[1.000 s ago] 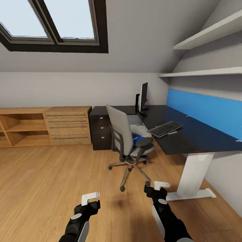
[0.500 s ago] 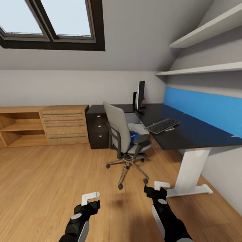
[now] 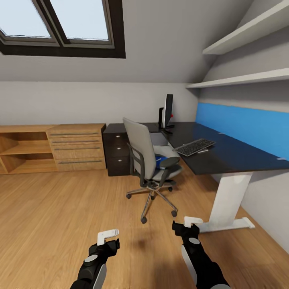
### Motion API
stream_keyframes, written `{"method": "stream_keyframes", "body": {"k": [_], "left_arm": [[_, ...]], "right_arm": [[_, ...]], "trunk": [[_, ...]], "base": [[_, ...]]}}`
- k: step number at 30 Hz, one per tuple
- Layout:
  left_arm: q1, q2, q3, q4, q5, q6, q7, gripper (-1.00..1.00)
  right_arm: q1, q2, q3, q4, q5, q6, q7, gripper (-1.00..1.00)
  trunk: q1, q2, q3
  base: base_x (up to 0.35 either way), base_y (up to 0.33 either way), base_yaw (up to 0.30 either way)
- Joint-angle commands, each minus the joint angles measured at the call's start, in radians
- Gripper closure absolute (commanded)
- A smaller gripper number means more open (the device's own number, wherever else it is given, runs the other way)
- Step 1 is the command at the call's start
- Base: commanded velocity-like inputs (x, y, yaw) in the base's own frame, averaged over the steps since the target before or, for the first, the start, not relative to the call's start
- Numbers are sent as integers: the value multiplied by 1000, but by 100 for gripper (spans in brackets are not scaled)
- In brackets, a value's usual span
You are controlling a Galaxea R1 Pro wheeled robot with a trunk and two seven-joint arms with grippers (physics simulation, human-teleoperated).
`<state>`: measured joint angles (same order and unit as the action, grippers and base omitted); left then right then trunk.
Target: In the bedroom, organize the workspace by keeping the computer under the desk, ensuring the monitor is on the desk, placing the keyboard on the desk next to the monitor, placing the mouse on the desk next to the keyboard, moving the folder from the swivel chair onto the desk next to the mouse, stacking the notebook on top of the folder with the pen on top of the notebook, and positioning the swivel chair next to the desk.
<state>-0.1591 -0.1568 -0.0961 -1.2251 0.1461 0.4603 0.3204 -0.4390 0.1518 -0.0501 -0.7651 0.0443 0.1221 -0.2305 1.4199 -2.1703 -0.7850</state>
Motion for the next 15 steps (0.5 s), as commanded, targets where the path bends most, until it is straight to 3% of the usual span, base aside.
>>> {"method": "stream_keyframes", "body": {"k": [1,15], "left_arm": [[-1,0,-2,-1,10,3,9,-100],[0,0,-2,-2,10,1,11,-100]], "right_arm": [[0,1,-2,-2,5,7,-1,-100],[0,0,-2,-2,5,7,-1,-100]], "trunk": [[4,-8,-4],[57,-106,-48]], "base": [[0,0,0],[0,0,0]]}}
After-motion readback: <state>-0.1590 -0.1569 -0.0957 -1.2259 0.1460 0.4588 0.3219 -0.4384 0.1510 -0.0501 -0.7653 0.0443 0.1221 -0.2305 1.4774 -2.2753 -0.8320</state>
